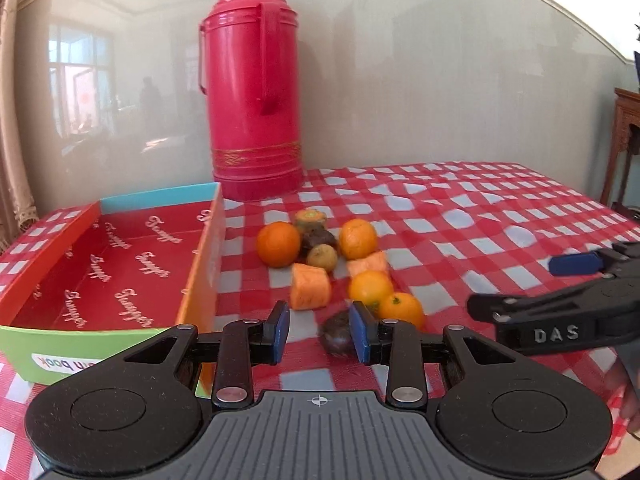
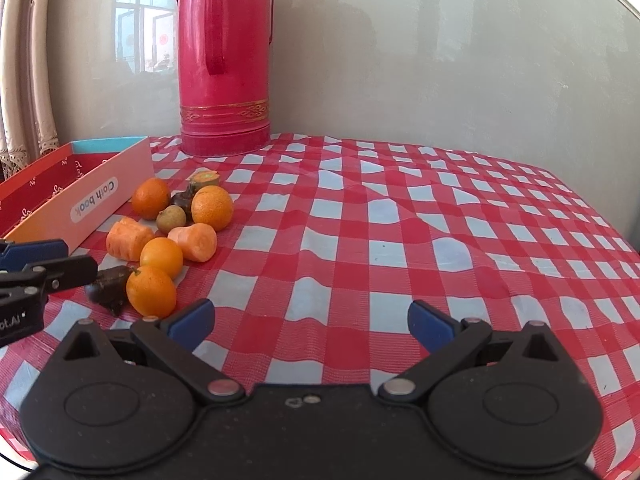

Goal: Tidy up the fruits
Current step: 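Lower the left tool to the dark purple fruit and close on it, then lift the dark purple fruit with the left tool and release into the red box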

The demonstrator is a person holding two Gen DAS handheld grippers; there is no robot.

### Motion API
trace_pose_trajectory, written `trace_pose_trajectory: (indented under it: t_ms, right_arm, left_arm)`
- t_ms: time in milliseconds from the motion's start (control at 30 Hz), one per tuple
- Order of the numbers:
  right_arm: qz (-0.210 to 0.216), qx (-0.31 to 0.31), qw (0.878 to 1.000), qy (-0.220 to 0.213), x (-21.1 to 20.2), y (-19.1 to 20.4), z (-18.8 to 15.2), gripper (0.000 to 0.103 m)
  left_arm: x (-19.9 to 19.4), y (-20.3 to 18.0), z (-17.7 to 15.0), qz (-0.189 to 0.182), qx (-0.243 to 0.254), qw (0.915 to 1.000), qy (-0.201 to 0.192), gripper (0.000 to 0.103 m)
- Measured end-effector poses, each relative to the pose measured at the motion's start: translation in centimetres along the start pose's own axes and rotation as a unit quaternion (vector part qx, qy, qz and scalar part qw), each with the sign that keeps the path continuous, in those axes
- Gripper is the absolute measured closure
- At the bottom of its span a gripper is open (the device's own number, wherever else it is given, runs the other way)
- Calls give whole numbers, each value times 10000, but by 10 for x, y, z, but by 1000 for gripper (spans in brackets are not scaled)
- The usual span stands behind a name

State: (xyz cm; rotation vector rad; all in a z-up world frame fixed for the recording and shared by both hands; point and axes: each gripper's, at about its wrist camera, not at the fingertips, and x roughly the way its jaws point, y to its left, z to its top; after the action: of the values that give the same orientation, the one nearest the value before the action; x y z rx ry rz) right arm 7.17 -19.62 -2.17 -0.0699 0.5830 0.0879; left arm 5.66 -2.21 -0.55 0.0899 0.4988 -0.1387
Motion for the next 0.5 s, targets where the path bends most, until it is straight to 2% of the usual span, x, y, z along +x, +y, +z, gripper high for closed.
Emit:
trace_pose_trajectory:
  t_ms: [233, 333, 500]
  right_arm:
    - [-8, 292, 9996, -4, -1, -11, 0, 6]
    - [11, 226, 9997, -7, -1, -8, -1, 6]
    - [7, 119, 9999, -10, -2, -6, -2, 6]
  left_arm:
    - [7, -8, -2, -152, 114, 9998, 80, 69]
    - [19, -14, -1, -169, 195, 9996, 148, 69]
    - [33, -20, 0, -93, 202, 9993, 314, 61]
